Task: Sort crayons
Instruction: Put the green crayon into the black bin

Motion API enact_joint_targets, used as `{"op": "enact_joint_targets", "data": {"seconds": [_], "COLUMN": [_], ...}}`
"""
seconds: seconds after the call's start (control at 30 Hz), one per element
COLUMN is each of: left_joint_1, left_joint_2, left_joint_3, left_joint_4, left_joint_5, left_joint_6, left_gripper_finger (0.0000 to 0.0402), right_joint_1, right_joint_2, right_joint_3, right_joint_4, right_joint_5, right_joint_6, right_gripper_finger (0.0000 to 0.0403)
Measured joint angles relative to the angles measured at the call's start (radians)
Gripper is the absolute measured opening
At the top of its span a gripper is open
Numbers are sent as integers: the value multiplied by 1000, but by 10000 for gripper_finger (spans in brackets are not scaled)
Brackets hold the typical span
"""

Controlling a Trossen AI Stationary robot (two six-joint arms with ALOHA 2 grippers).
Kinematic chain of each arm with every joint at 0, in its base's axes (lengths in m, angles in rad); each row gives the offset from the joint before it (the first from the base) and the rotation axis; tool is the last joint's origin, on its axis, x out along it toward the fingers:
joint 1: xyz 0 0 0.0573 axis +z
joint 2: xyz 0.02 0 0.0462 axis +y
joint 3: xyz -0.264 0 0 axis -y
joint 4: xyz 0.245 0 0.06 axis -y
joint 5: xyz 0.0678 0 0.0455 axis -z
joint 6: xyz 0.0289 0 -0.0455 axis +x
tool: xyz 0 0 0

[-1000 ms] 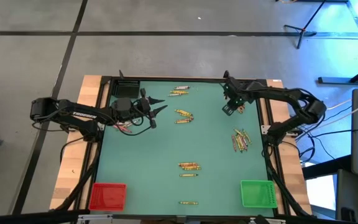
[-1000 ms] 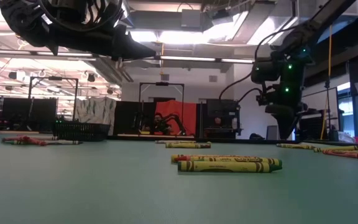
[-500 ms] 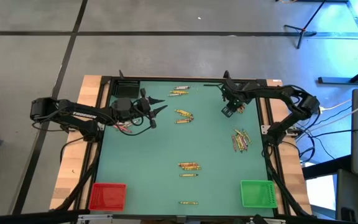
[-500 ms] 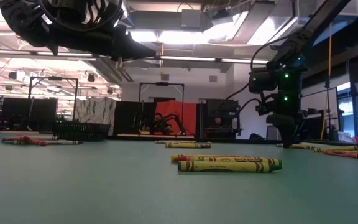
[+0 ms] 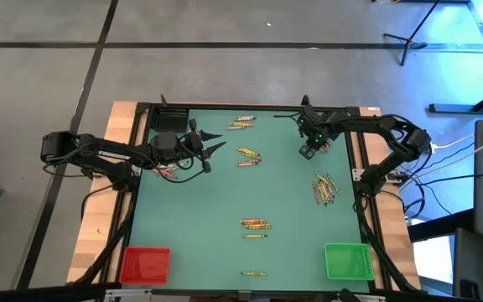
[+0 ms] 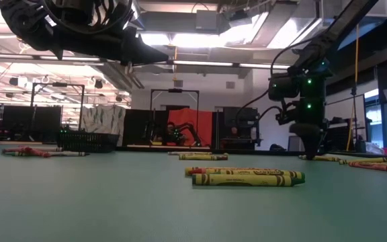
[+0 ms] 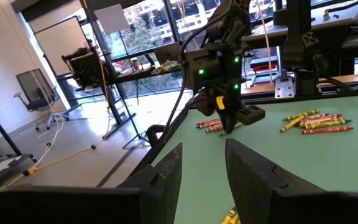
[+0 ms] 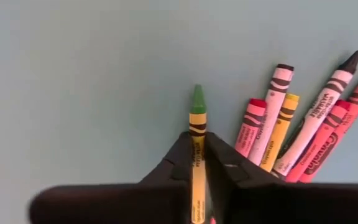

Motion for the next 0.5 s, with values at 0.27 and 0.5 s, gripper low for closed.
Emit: {"op": "enact_joint_targets", "data": {"seconds": [0.27, 0.5], "left_joint_1": [0, 0], "left_joint_2": [0, 0], "left_joint_3": [0, 0], "left_joint_4": [7, 7], "left_joint_5": [0, 0], "left_joint_6": [0, 0], "left_gripper_finger": [108, 108], "right_joint_1": [0, 1], "right_joint_2": [0, -46], "right_joint_3": [0, 22], "right_joint_4": [-1, -46], "right_joint_5": [1, -43], "right_joint_6": [-34, -29], "right_gripper_finger": [28, 7]}}
